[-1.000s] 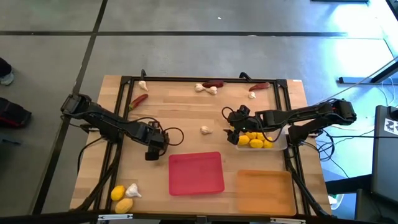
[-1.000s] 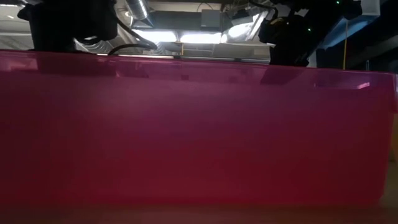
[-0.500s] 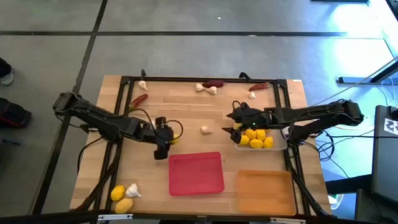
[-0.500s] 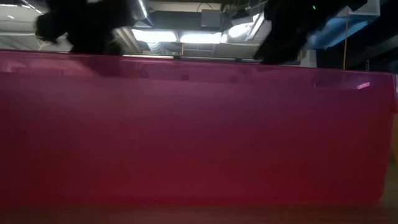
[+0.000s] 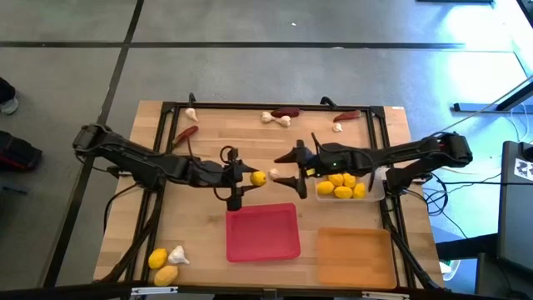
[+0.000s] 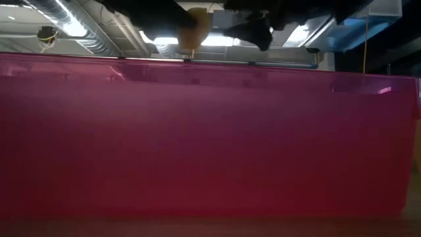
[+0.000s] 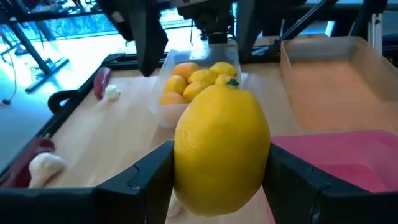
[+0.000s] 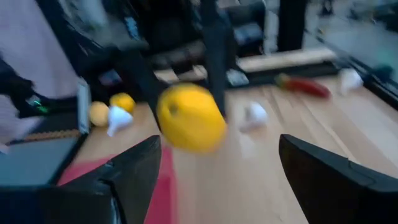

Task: Sort produce into baskets
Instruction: Put the yellow lemon into the transparent bin

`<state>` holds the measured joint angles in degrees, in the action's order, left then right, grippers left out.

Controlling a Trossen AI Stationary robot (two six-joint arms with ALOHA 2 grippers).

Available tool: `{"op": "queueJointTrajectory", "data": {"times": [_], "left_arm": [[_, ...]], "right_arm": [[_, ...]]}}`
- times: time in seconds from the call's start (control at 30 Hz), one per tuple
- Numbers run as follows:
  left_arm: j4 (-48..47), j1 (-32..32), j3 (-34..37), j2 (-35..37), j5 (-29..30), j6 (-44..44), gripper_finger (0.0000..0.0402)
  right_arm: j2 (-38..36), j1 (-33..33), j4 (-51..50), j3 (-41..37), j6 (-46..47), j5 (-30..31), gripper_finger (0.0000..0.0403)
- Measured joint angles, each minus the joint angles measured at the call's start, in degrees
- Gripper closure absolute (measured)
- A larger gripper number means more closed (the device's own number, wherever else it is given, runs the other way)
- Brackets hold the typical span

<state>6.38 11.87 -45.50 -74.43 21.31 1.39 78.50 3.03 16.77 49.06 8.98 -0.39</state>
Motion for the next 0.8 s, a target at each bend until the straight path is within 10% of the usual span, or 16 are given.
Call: {"op": "queueJointTrajectory", "data": {"times": [0.53,0.8], "left_arm": [[6.84,-0.67,0.0,-2.04,-0.07,3.96,0.0195],[6.92,-0.52,0.0,-1.97,-0.05,3.45,0.0195]], "right_arm": [[9.85,-0.07,16.81,0.0,1.51,-1.97,0.0087],[9.92,-0.04,19.17,-0.04,0.75,-2.81,0.0203]]}}
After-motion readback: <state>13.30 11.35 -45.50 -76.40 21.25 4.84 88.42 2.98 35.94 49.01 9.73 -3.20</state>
